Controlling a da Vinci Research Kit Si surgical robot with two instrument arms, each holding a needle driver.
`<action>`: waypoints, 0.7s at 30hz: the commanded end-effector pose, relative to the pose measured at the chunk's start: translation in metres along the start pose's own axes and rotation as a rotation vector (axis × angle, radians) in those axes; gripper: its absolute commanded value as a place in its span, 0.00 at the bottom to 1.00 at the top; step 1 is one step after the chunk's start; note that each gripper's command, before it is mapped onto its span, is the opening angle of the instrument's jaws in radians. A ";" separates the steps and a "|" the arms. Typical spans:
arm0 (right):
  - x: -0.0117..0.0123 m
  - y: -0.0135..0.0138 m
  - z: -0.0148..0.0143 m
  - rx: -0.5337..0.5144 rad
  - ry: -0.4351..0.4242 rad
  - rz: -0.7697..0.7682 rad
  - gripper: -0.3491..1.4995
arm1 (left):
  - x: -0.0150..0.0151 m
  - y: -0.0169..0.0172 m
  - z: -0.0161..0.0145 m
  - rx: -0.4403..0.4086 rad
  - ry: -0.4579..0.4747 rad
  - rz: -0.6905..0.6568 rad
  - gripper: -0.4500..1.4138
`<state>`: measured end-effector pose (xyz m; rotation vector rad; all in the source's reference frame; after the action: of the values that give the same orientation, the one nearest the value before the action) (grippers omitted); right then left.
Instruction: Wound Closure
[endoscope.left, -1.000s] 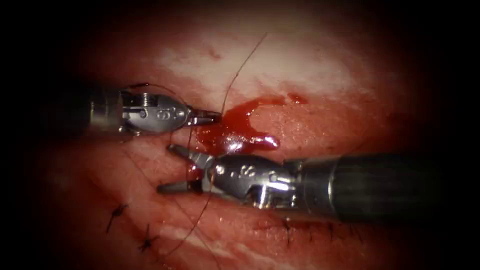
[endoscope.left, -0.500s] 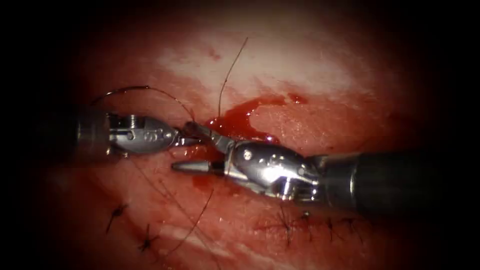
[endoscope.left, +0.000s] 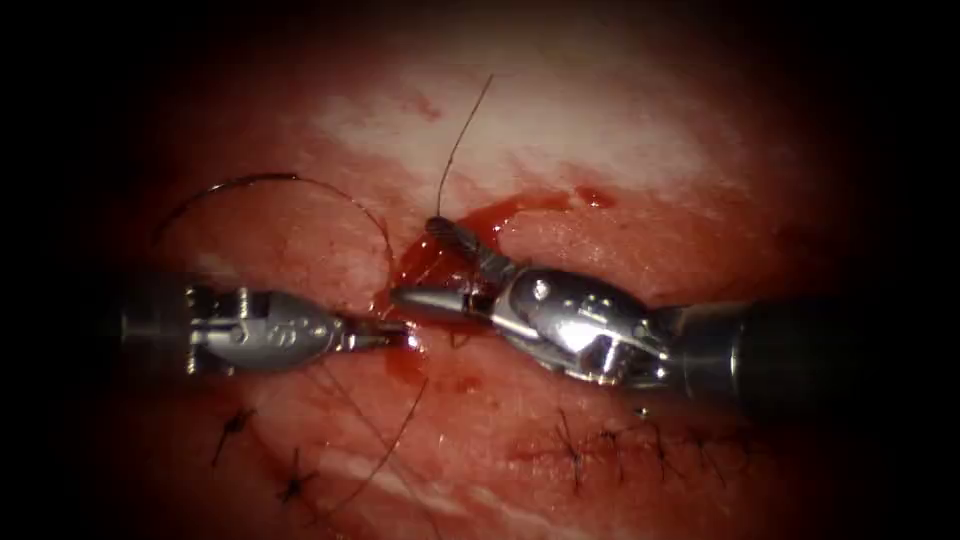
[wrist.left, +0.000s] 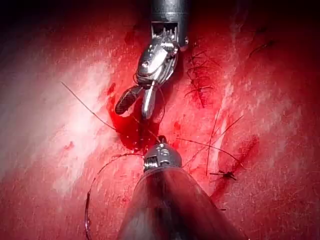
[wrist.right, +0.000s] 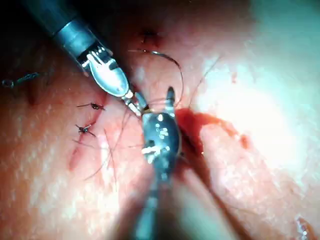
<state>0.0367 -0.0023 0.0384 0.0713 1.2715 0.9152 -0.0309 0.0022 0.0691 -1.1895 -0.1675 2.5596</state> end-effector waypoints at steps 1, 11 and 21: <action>-0.0007 0.0000 0.0001 -0.012 0.000 0.008 0.49 | -0.0001 0.0003 0.0007 0.000 -0.002 -0.001 0.00; -0.0004 0.0013 0.0006 -0.060 0.005 0.063 0.48 | 0.0017 -0.0010 -0.0002 0.010 -0.010 0.011 0.00; -0.0006 0.0033 0.0016 -0.149 0.001 0.142 0.47 | 0.0029 -0.0021 -0.0003 0.016 -0.012 0.015 0.00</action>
<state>0.0355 0.0007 0.0407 0.0423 1.1992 1.1389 -0.0315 0.0056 0.0666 -1.1711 -0.1386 2.5760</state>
